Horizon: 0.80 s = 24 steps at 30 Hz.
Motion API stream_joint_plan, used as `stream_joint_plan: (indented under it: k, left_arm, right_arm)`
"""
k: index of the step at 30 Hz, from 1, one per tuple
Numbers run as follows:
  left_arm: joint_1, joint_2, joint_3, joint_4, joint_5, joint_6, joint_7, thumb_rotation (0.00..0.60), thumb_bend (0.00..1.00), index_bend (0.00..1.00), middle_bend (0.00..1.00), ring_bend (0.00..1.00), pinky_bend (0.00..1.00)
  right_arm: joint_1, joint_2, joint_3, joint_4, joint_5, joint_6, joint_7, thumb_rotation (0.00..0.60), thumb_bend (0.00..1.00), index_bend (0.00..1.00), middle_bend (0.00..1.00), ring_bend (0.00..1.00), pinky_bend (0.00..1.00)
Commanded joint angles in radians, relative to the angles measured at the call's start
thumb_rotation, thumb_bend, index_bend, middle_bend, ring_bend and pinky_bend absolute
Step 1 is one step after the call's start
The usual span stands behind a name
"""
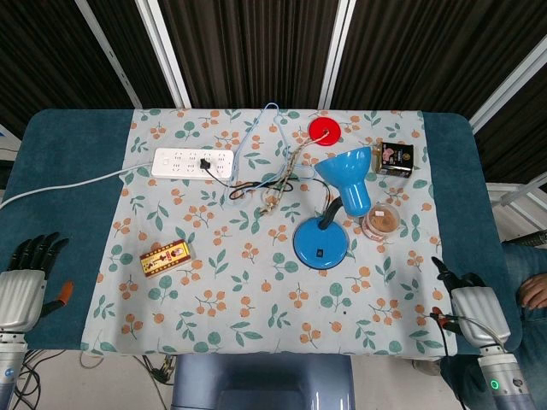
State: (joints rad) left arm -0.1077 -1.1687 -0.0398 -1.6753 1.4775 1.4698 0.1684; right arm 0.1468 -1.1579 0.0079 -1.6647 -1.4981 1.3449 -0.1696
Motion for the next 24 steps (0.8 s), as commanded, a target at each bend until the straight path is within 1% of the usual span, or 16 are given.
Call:
stream_joint_plan:
  k: [1, 3, 6, 8, 11, 16, 24]
  left_arm:
    - [0.0, 0.0, 0.0, -0.001, 0.0, 0.0, 0.0, 0.6, 0.36, 0.14, 0.06, 0.05, 0.08]
    - [0.0, 0.001, -0.001, -0.002, -0.002, 0.0, -0.003, 0.6, 0.36, 0.14, 0.06, 0.05, 0.08]
    - [0.0, 0.001, -0.001, -0.001, -0.003, -0.002, -0.003, 0.6, 0.36, 0.14, 0.06, 0.06, 0.09]
    - [0.0, 0.002, -0.001, -0.002, -0.004, -0.003, -0.005, 0.6, 0.36, 0.14, 0.06, 0.06, 0.09]
    - [0.0, 0.003, -0.001, -0.003, -0.006, -0.005, -0.009, 0.6, 0.36, 0.14, 0.06, 0.05, 0.09]
    - [-0.001, 0.005, -0.001, -0.004, -0.009, -0.009, -0.013, 0.6, 0.36, 0.14, 0.06, 0.06, 0.09]
    - [-0.003, 0.008, -0.002, -0.006, -0.012, -0.014, -0.018, 0.6, 0.36, 0.14, 0.06, 0.05, 0.09]
  right_arm:
    - [0.076, 0.009, 0.021, -0.036, 0.007, -0.103, -0.006, 0.6, 0.48, 0.0, 0.5, 0.68, 0.39]
    - [0.119, -0.004, 0.041, -0.04, 0.024, -0.158, -0.03, 0.6, 0.52, 0.0, 0.57, 0.74, 0.44]
    - [0.167, -0.034, 0.067, -0.046, 0.059, -0.22, -0.052, 0.6, 0.58, 0.01, 0.66, 0.79, 0.49]
    - [0.198, -0.054, 0.08, -0.047, 0.085, -0.267, -0.06, 0.6, 0.61, 0.01, 0.69, 0.8, 0.51]
    - [0.24, -0.082, 0.093, -0.045, 0.125, -0.331, -0.078, 0.6, 0.65, 0.01, 0.71, 0.82, 0.56]
    - [0.295, -0.14, 0.108, -0.029, 0.183, -0.4, -0.129, 0.6, 0.66, 0.01, 0.73, 0.83, 0.61]
    - [0.348, -0.204, 0.106, -0.034, 0.244, -0.447, -0.21, 0.6, 0.68, 0.01, 0.73, 0.83, 0.69]
